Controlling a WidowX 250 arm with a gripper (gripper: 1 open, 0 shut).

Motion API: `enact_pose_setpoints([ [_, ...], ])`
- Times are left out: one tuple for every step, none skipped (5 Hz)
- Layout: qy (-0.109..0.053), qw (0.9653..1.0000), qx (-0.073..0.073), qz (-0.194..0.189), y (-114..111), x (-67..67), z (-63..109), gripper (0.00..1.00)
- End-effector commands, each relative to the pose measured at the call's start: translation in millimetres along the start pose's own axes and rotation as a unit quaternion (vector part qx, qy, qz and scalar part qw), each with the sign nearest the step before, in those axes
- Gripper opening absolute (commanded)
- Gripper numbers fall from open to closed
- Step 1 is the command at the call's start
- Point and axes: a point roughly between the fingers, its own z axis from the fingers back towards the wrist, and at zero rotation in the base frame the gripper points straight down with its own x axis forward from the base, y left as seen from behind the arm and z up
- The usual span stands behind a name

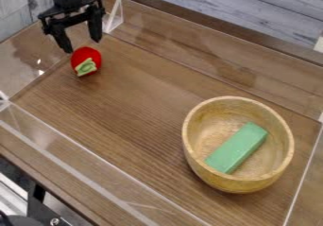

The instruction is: Move the red object to the right side of the table

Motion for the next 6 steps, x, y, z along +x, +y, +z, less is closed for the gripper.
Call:
enact_pose_setpoints([
  [-0.031,0.9995,-0.009,-0.001,-12,10.5,20.8,1.0],
  [-0.033,0.9994,0.002,-0.01,-15,10.6,14.7,1.0],
  [-0.032,0.9992,0.012,-0.019,-18,9.8,10.3,1.0],
  [-0.028,0.9981,0.023,-0.05,-22,4.3,5.4,1.0],
  [-0.02,0.9963,0.031,-0.078,-23,1.5,1.2,1.0],
  [-0.009,0.9976,0.03,-0.061,-19,3.6,5.0,1.0],
])
